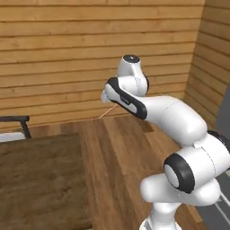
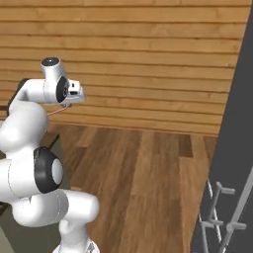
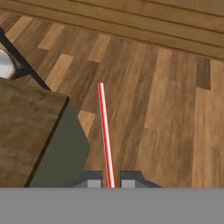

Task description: Take a straw from the drawer in front and place it inside the glass cup on the dining counter.

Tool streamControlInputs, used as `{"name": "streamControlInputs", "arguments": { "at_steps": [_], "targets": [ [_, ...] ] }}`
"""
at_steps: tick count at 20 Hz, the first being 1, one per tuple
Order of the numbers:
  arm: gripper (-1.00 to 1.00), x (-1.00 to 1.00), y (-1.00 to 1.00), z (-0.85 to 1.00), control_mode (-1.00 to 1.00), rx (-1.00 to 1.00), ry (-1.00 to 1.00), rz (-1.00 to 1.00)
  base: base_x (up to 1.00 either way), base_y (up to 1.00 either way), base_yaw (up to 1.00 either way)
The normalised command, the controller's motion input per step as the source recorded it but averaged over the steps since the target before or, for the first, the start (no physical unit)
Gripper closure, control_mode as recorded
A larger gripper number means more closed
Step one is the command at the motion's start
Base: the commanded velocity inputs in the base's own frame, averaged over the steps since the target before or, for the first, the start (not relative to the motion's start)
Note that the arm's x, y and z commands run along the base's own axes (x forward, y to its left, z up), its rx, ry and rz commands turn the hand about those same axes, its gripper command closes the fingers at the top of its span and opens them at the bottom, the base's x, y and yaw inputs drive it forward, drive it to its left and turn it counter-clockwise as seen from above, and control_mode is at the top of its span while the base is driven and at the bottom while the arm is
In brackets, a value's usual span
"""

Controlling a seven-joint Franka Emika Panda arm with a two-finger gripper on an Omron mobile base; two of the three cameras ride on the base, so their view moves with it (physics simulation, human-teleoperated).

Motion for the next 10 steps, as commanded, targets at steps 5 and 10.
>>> {"name": "streamControlInputs", "arguments": {
  "at_steps": [5,10],
  "targets": [
    [1.0,0.0,0.0,0.0,1.0,0.0,0.0,0.0,1.0,-0.47,0.37],
    [1.0,0.0,0.0,0.0,1.0,0.0,0.0,0.0,1.0,-0.48,0.38]
  ]
}}
